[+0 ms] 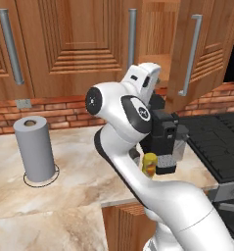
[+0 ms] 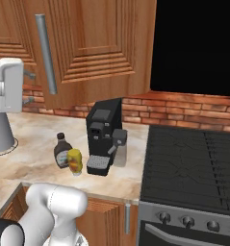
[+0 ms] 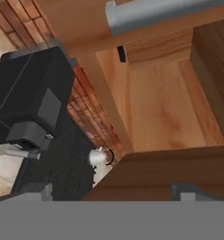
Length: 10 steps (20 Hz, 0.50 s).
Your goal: Pick the pan from the cabinet and place it on the stove. Then turn on the stove burner for the pan.
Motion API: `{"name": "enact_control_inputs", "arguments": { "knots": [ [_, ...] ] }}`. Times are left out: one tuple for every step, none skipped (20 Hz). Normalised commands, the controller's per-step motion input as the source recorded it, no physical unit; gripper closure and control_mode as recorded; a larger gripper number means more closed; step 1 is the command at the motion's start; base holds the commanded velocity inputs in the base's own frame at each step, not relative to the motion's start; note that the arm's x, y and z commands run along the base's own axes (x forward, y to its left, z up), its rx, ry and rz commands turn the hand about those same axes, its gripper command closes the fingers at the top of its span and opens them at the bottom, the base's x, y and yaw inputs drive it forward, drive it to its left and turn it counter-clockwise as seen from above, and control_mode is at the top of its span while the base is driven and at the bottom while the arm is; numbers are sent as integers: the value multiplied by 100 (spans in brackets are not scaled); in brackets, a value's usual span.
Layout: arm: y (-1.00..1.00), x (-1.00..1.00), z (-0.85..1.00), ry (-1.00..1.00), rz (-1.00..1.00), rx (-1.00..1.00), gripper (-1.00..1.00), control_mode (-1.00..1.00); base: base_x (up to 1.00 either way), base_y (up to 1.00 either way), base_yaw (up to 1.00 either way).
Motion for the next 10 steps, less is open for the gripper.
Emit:
{"name": "enact_control_inputs", "arguments": {
  "knots": [
    [-25, 0, -9, 12, 0, -7, -100, -100, 0, 0, 0],
    [-28, 0, -7, 12, 0, -6, -100, -100, 0, 0, 0],
    [-30, 0, -7, 13, 0, -5, -100, -100, 0, 0, 0],
    [-32, 0, -8, 13, 0, -5, -100, -100, 0, 0, 0],
    [-33, 0, -7, 14, 0, -4, -100, -100, 0, 0, 0],
    [-33, 0, -7, 14, 0, -4, -100, -100, 0, 0, 0],
    [-33, 0, -7, 15, 0, -4, -100, -100, 0, 0, 0],
    [-31, 0, -8, 16, 0, -4, -100, -100, 0, 0, 0],
    [-32, 0, -6, 15, 0, -4, -100, -100, 0, 0, 0],
    [-33, 0, -5, 15, 0, -3, -100, -100, 0, 0, 0]
  ]
}}
